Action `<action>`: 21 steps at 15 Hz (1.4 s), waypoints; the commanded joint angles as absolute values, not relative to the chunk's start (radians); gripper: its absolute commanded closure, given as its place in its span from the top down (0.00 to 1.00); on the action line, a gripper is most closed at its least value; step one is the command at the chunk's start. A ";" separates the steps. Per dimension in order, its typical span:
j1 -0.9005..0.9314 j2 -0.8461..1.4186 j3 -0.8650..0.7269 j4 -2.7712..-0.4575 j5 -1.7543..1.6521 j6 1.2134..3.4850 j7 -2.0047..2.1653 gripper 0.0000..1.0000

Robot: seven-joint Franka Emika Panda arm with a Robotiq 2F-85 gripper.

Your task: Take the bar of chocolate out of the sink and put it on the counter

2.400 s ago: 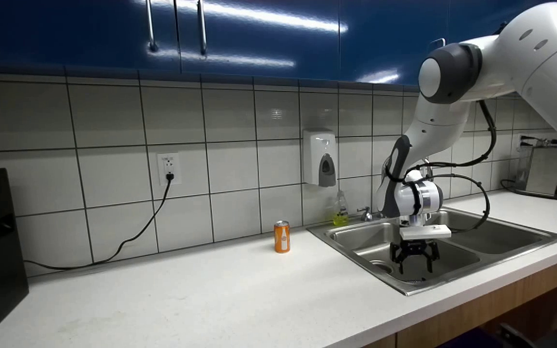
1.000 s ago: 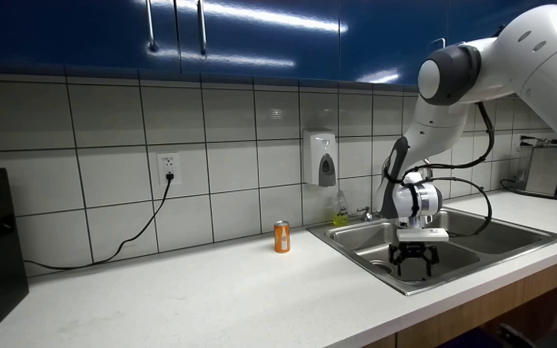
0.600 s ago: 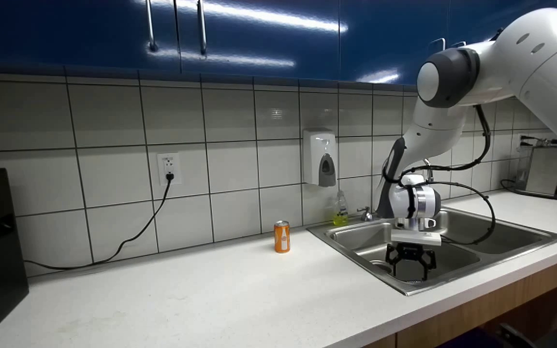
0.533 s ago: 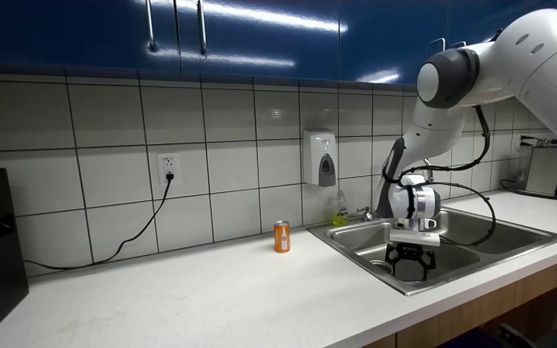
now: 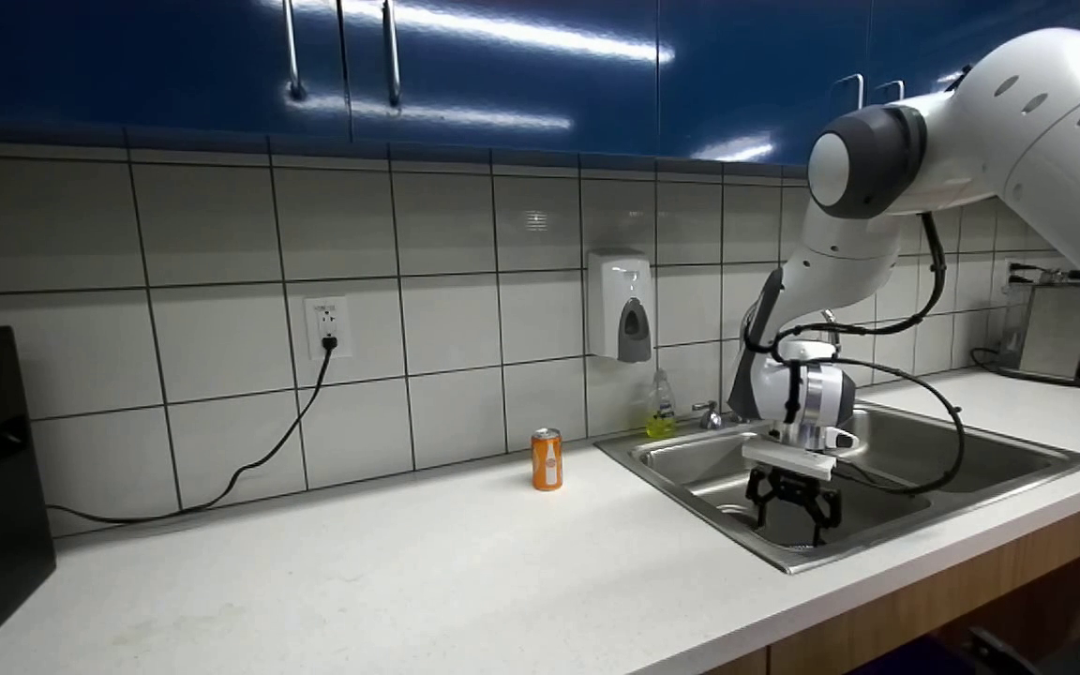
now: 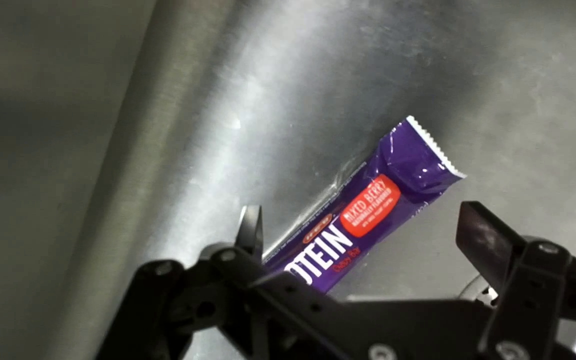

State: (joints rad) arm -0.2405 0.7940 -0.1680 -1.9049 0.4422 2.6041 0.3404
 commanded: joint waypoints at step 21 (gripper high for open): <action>-0.247 0.846 -0.183 -1.887 0.546 2.641 0.779 1.00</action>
State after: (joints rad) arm -0.2406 0.8388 -0.1861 -1.9044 0.5377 2.6565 0.7441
